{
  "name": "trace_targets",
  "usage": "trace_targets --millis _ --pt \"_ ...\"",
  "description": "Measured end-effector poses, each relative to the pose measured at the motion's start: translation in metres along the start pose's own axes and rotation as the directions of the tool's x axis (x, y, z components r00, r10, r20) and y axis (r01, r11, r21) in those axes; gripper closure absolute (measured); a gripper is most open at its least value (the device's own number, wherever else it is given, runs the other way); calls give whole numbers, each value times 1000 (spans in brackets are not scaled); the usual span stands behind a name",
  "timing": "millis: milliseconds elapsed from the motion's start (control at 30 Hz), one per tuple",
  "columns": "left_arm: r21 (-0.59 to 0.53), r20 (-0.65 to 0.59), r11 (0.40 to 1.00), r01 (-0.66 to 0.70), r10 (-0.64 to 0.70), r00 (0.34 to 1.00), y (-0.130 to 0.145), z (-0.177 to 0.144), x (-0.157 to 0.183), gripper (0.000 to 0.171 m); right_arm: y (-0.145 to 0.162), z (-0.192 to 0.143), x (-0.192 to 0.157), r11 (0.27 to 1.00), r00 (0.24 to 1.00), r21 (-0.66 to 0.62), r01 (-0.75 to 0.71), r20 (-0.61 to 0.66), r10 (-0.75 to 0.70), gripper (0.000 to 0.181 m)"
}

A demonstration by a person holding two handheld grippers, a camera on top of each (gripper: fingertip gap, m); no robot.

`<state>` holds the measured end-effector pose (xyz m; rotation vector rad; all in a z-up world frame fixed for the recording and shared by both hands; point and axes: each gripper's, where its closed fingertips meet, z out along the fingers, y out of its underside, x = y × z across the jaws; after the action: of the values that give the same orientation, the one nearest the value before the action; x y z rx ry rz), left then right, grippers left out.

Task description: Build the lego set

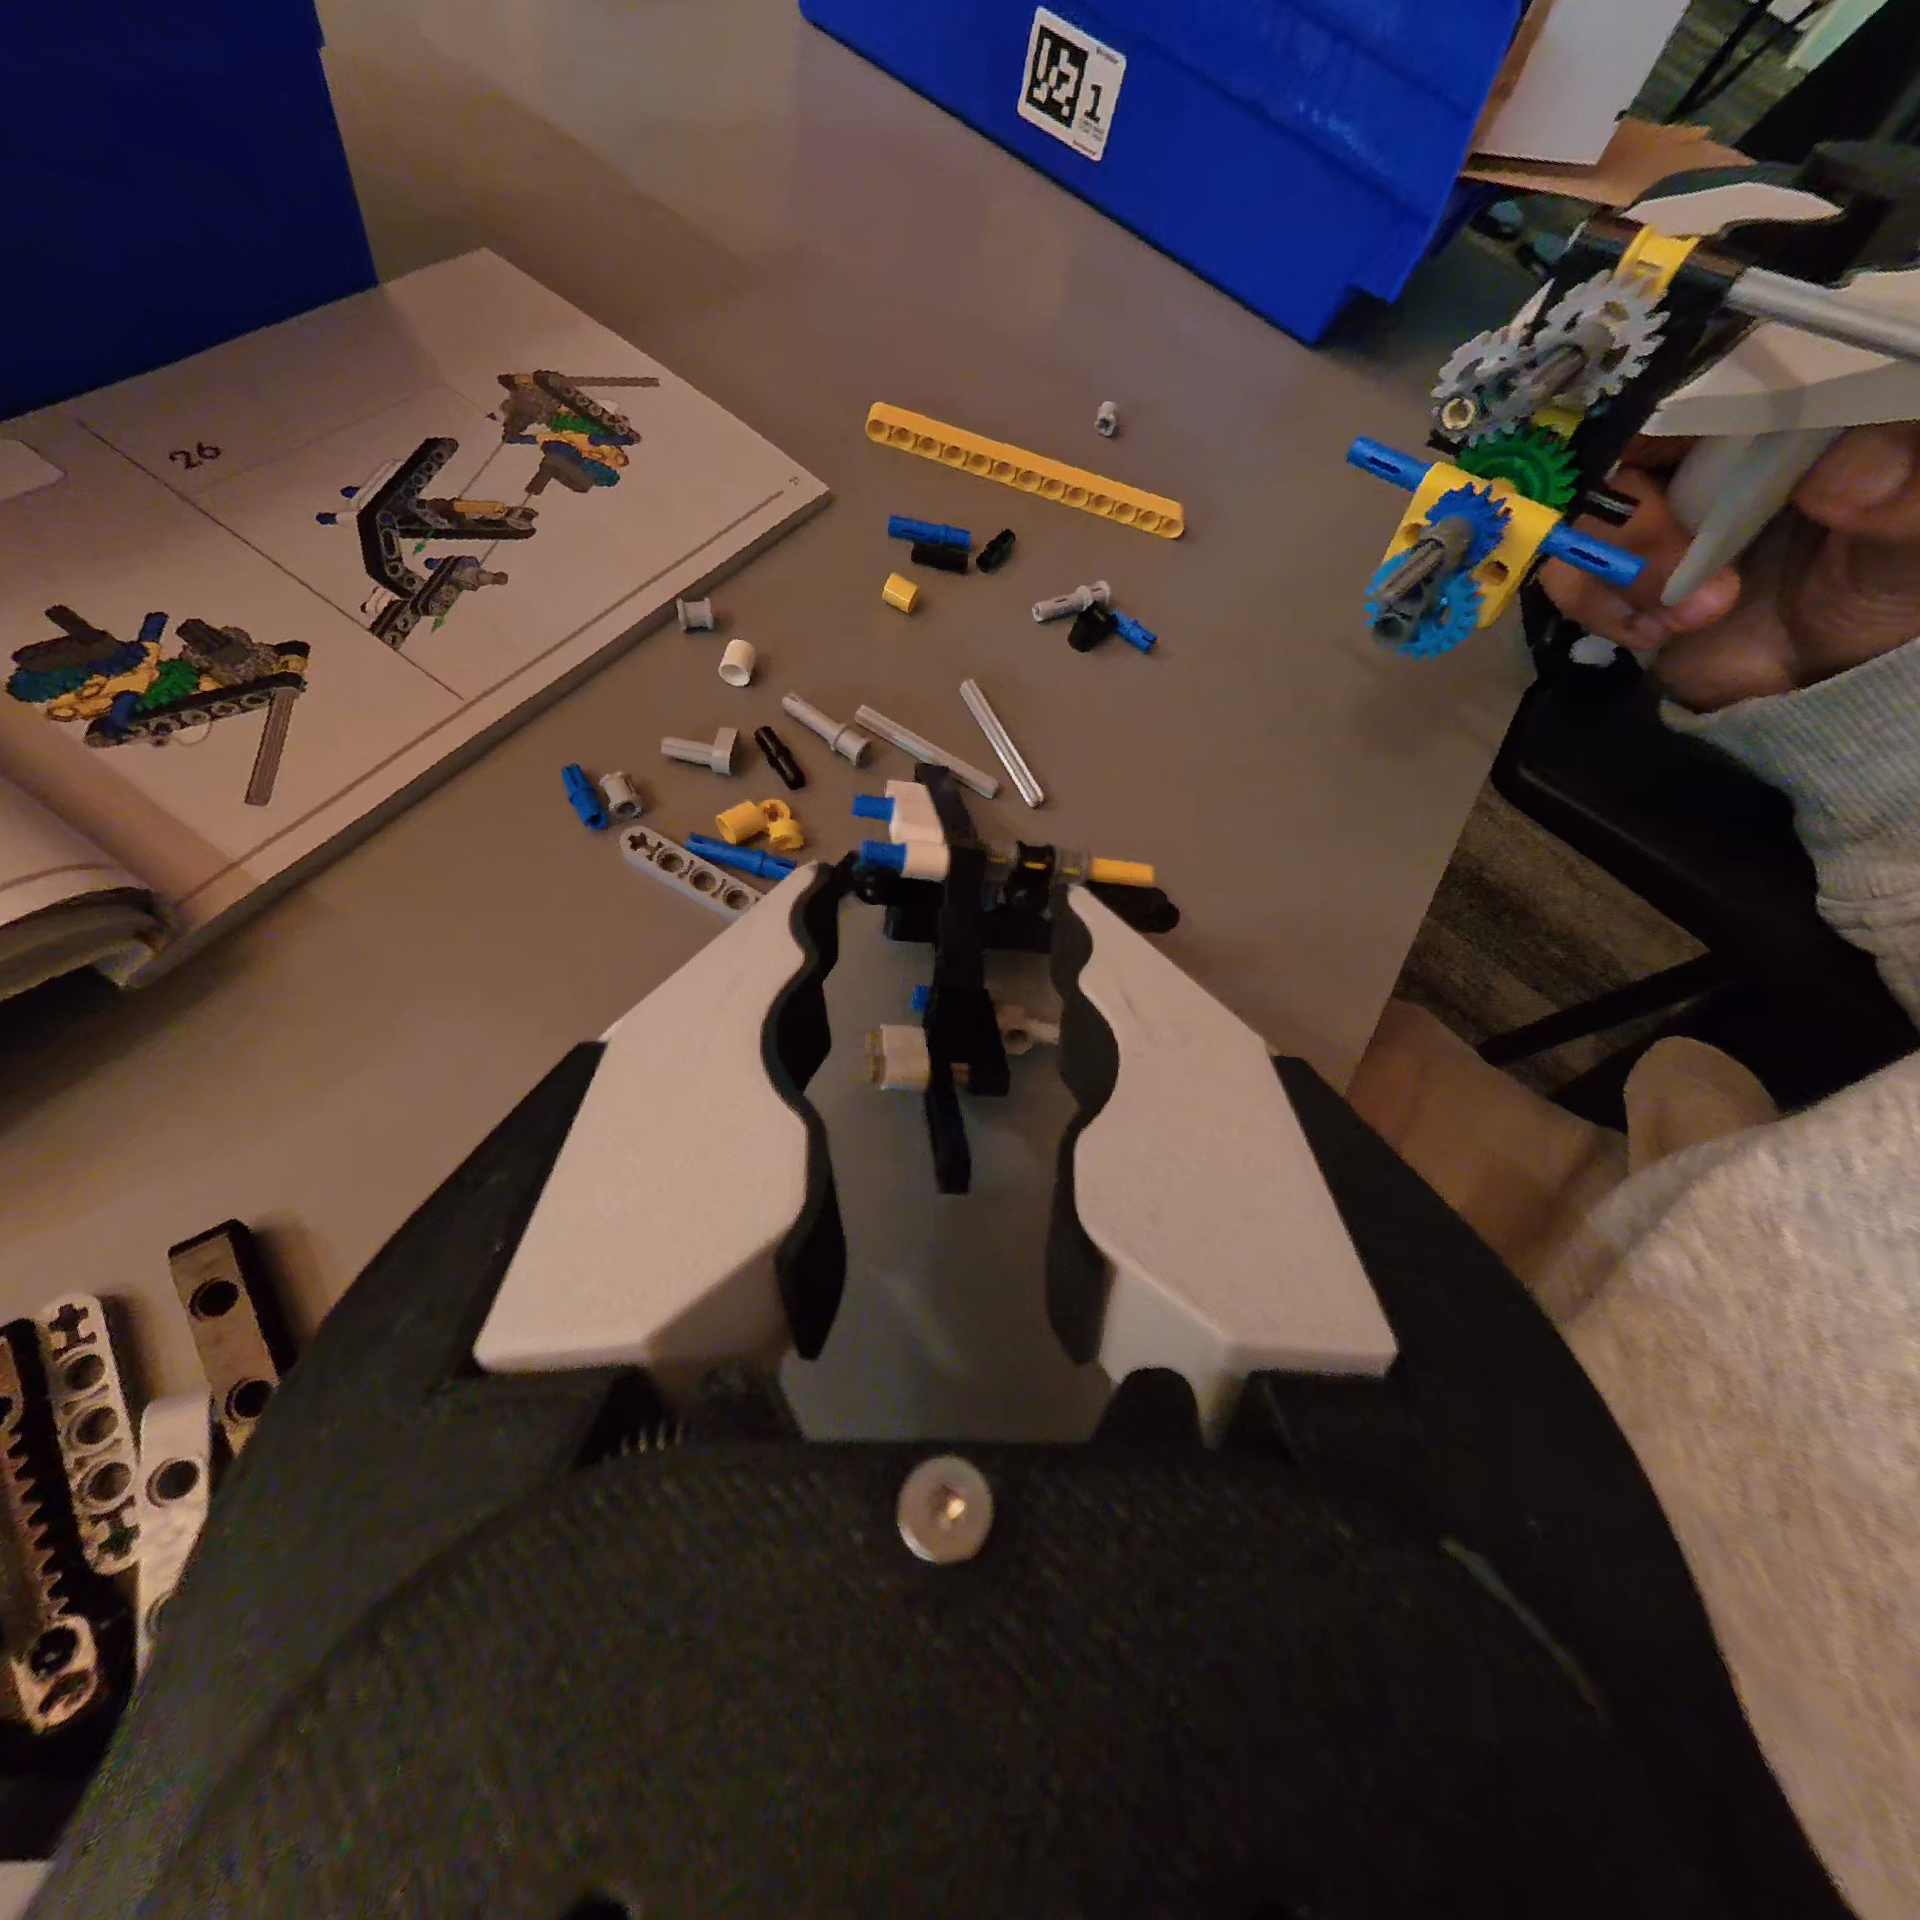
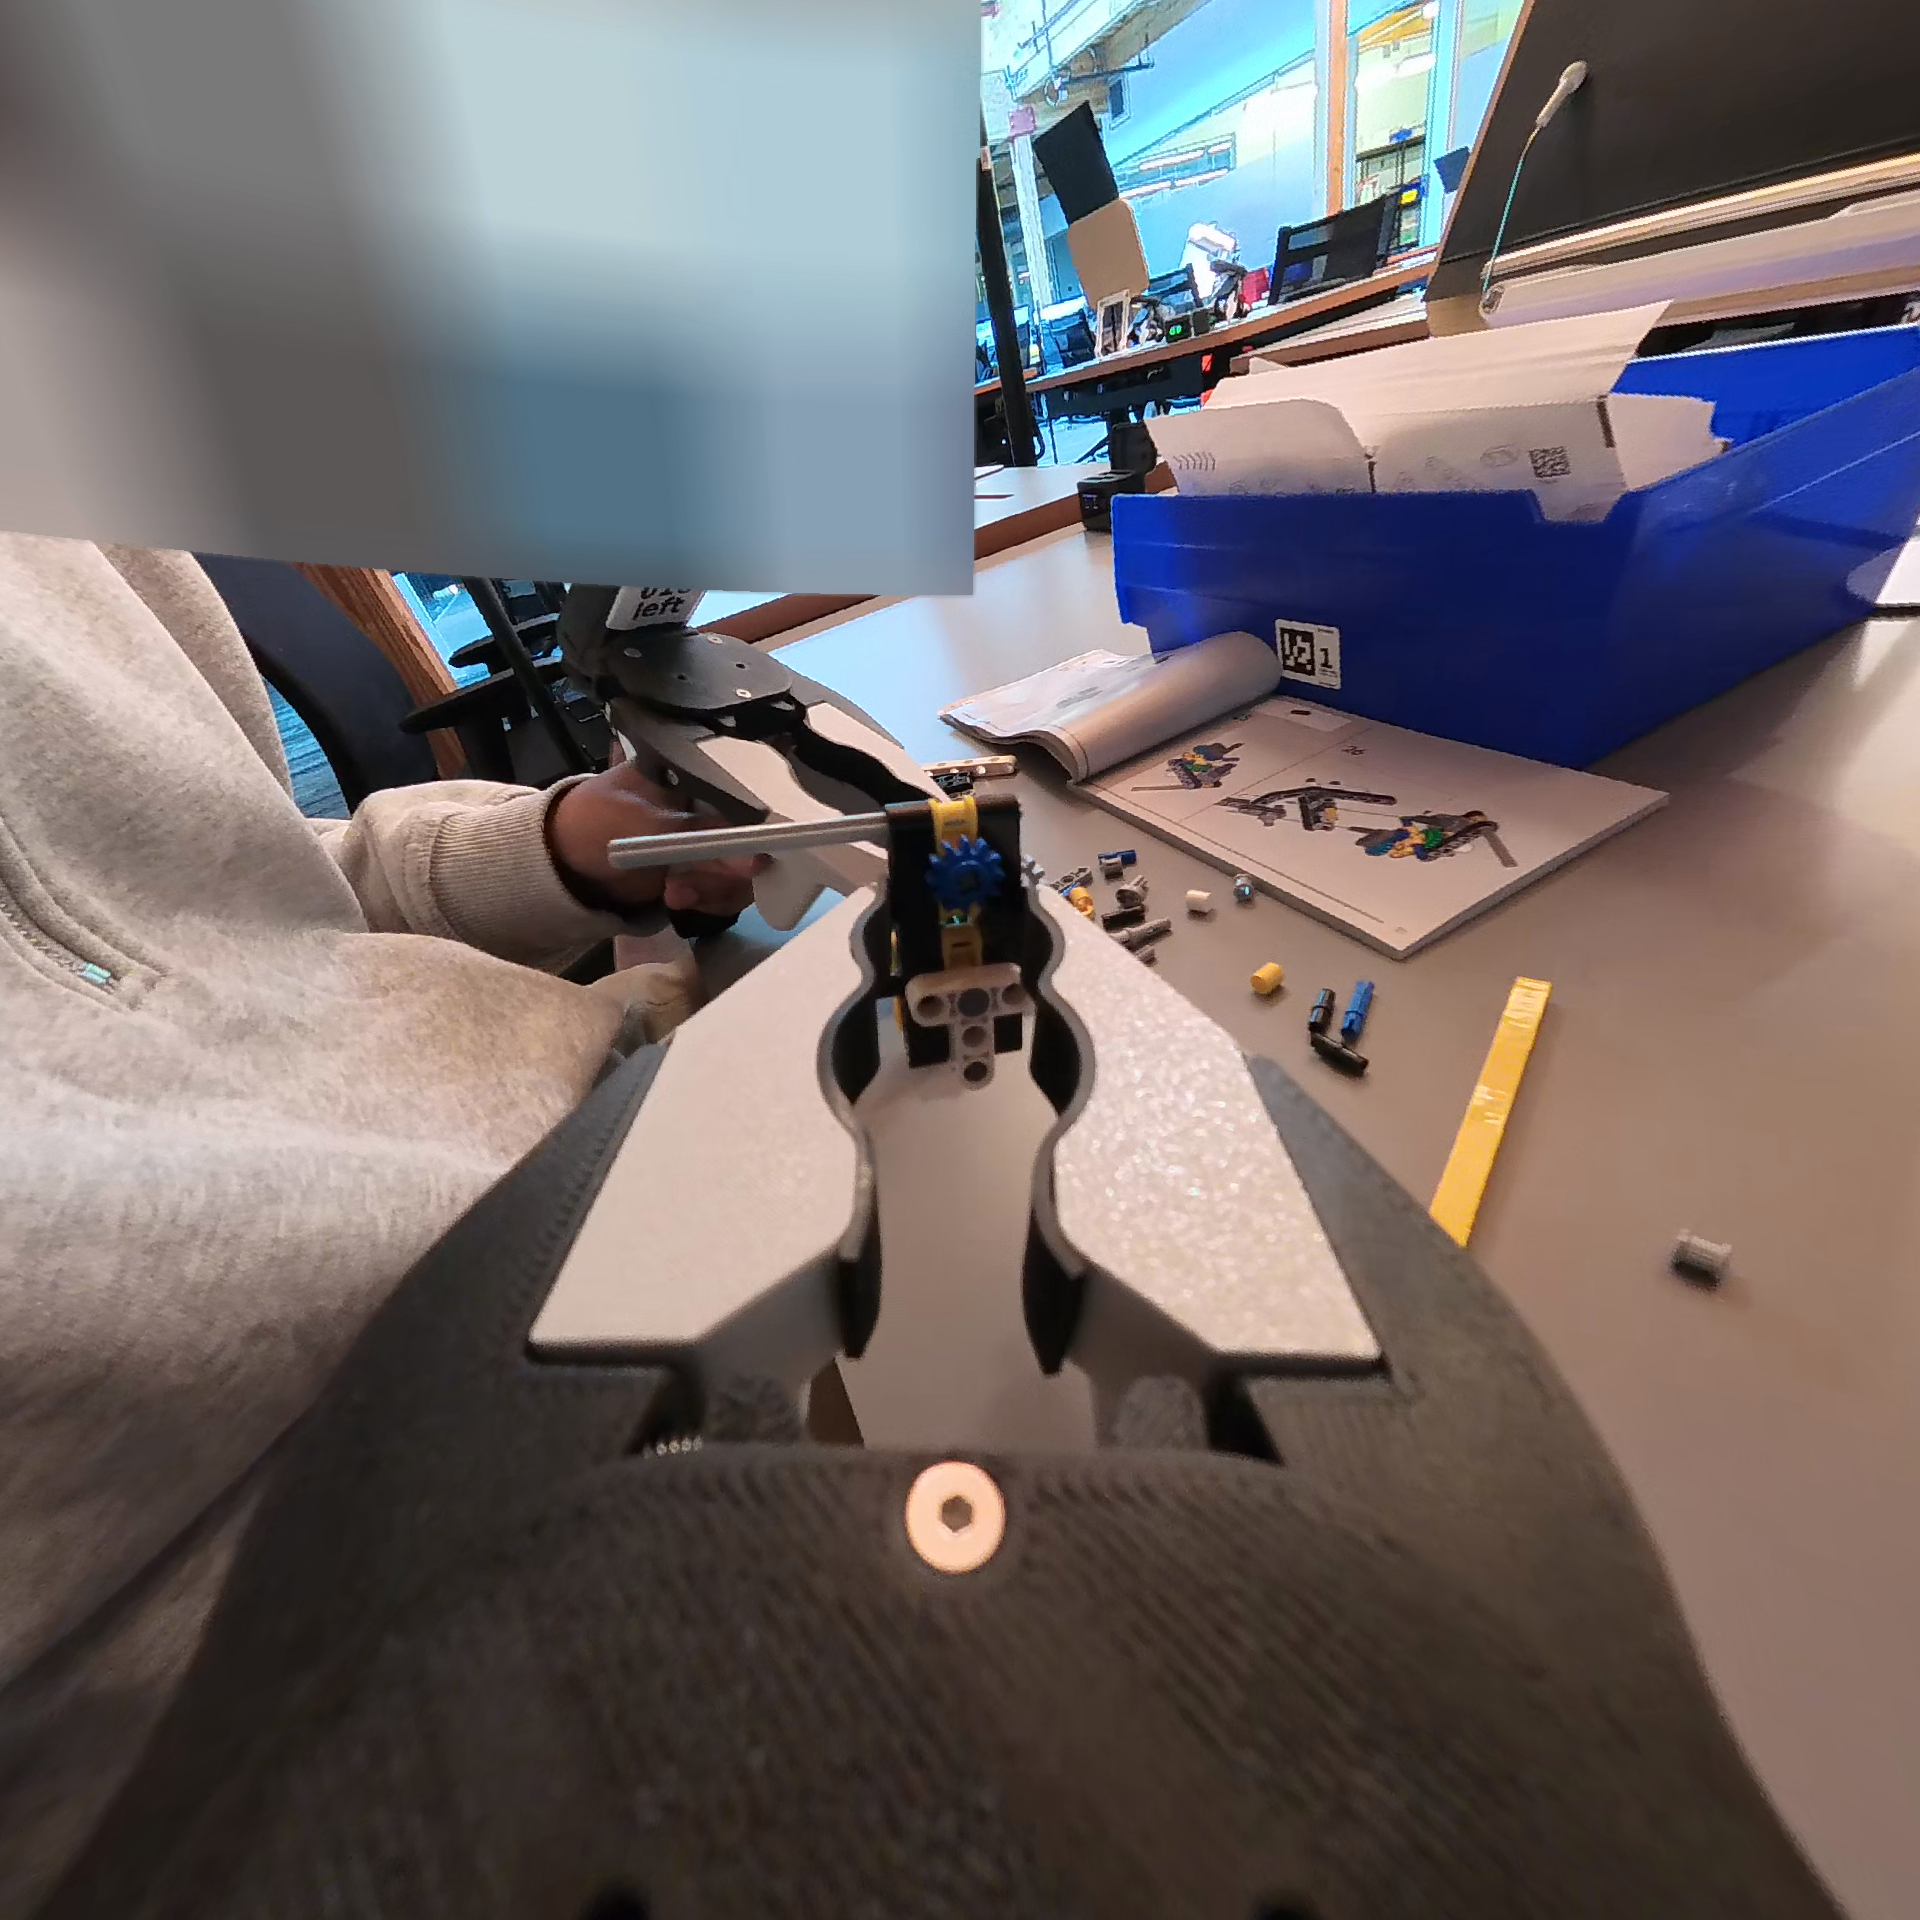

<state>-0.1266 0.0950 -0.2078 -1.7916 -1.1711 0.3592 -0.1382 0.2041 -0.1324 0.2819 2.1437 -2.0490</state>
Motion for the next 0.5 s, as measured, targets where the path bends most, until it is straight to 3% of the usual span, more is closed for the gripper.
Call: trace_targets --millis 333,433,500 --pt "-57 45 998 -3 5 999 8 3 -5 147 0 0 0 1000 1000 1 -2 1 2 158" --pt "-65 47 998 -7 10 999 9 4 -5 166 0 0 0 1000 1000 0 -3 1 3 158" --pt "-58 41 998 2 0 999 8 3 -5 167 0 1 0 1000 1000 0 -3 1 3 158"
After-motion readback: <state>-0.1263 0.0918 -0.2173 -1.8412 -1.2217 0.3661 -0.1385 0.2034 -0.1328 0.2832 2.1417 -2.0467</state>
